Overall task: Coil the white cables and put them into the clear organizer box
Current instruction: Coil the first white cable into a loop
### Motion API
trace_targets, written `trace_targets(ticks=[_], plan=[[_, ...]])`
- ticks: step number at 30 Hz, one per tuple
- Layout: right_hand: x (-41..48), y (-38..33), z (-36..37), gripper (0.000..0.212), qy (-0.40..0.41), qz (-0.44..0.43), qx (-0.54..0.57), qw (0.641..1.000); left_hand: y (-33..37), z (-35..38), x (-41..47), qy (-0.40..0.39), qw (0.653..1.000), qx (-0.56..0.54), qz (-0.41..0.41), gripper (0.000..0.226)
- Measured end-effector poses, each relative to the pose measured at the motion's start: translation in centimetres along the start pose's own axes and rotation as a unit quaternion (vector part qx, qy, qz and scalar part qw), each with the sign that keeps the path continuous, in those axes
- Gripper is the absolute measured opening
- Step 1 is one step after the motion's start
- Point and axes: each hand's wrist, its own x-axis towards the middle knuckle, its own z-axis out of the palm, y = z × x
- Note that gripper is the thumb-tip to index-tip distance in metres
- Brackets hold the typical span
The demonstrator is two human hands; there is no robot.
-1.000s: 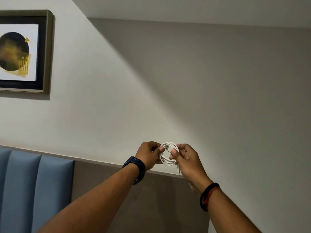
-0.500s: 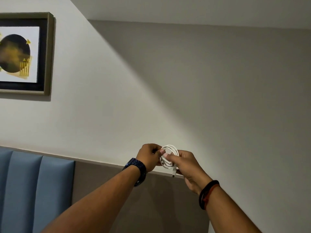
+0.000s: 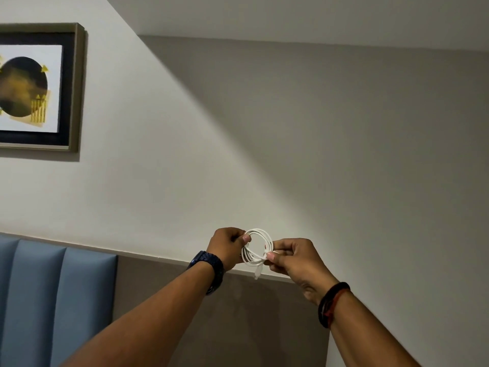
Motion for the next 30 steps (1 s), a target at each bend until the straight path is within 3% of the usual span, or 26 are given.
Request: trace_targets(ticks=[4,16,25,30], plan=[[0.2,0.0,-0.6,0.012,-0.003,0.023,0.020,1.000,-0.2,0.4,-0.8,-0.016,0.998,-0.063,-0.015,0.009],[1.0,1.2,0.7,0.015,0.135,0.026,0.060,0.989,-2.0,1.6,-2.7,-0.010,0.996,0.066,0.053,0.004],[1.0,1.0,0.9,0.016,0.135,0.063,0.133,0.980,-1.6,1.2,-2.0,-0.057,0.998,0.002,-0.004,0.008],[1.1,0.6,1.4,0.017,0.152,0.041,0.143,0.977,-1.8,1.8,-2.1,-0.025,0.995,-0.082,-0.041,0.003]])
